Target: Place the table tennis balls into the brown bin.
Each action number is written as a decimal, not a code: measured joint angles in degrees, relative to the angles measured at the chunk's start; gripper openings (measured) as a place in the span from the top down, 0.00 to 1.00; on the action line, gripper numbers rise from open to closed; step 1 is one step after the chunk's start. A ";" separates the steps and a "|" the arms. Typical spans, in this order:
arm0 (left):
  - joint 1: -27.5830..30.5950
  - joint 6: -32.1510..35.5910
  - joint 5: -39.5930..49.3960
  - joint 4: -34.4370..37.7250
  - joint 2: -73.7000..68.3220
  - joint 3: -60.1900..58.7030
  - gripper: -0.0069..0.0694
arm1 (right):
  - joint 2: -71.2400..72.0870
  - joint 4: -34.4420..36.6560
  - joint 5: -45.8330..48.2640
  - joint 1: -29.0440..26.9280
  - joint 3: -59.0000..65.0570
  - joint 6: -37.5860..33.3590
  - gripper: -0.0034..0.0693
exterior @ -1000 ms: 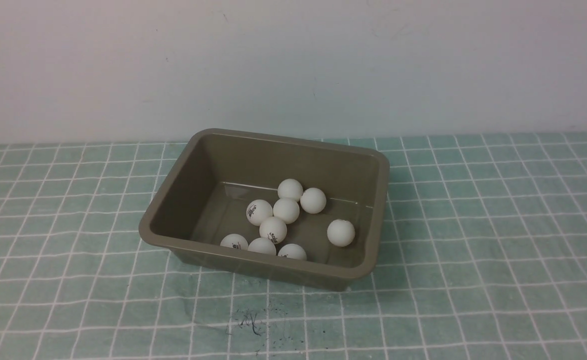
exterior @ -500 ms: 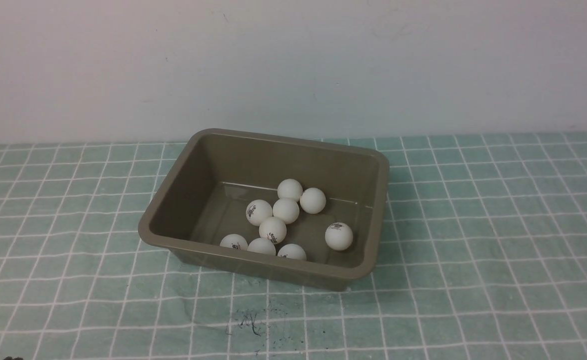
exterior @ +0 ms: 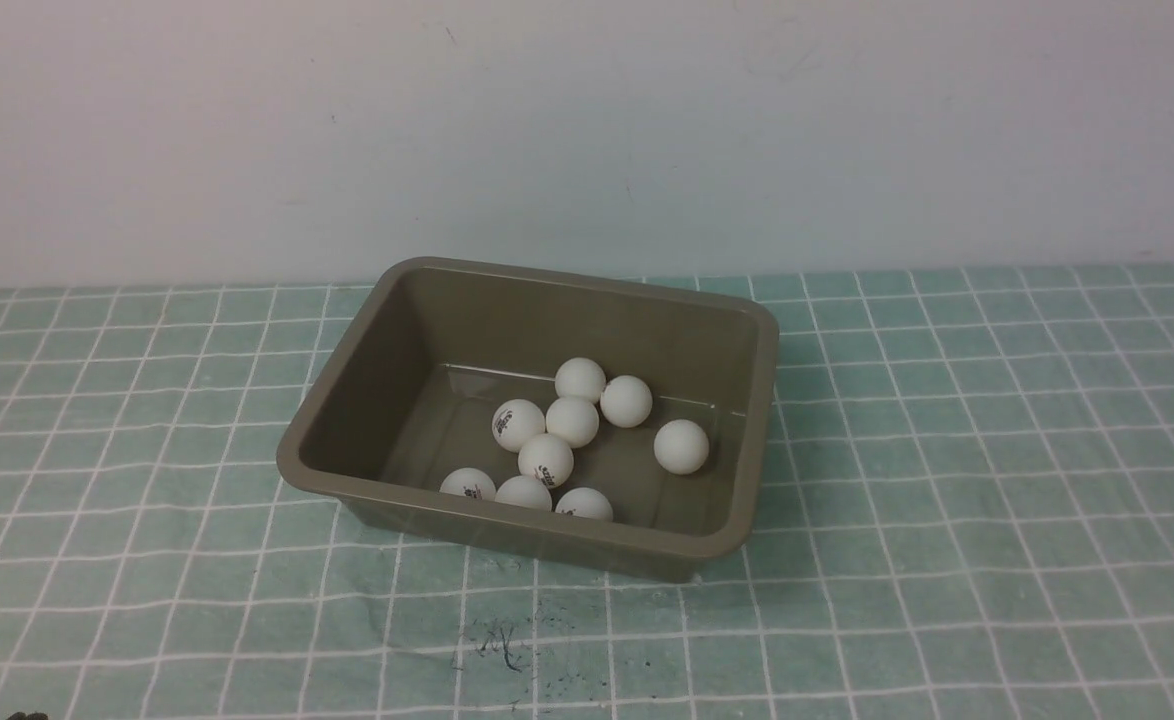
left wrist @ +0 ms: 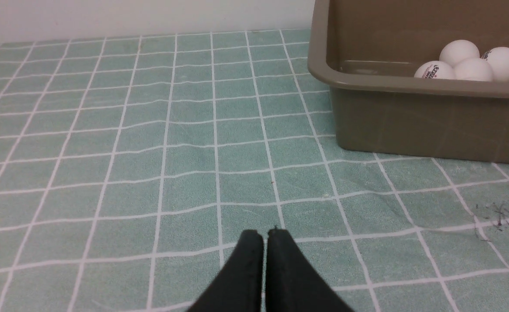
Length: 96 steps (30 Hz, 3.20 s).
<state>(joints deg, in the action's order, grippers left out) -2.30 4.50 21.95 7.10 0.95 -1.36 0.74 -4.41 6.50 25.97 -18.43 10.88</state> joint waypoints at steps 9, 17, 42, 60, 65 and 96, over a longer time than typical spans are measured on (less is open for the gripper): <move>0.02 0.00 0.00 0.05 0.00 0.00 0.92 | 0.00 0.00 0.00 0.00 0.00 0.00 0.97; 0.02 0.00 0.00 0.05 0.00 -0.03 0.92 | 0.00 -0.75 1.89 -0.33 0.19 0.00 0.97; 0.07 0.00 0.00 0.10 0.00 -0.03 0.92 | -0.06 -3.95 16.35 -20.25 19.42 0.22 0.97; 0.07 0.00 0.00 0.10 0.00 -0.03 0.92 | -0.06 -4.01 16.35 -20.25 19.42 0.22 0.97; 0.07 0.00 0.00 0.10 0.00 -0.03 0.92 | -0.06 -4.01 16.35 -20.25 19.42 0.22 0.97; 0.07 0.00 0.00 0.10 0.00 -0.03 0.92 | -0.06 -4.01 16.31 -20.25 19.42 0.22 0.97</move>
<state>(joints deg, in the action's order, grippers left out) -2.23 4.50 21.94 7.20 0.95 -1.38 0.68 -8.42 22.81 5.72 0.98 11.10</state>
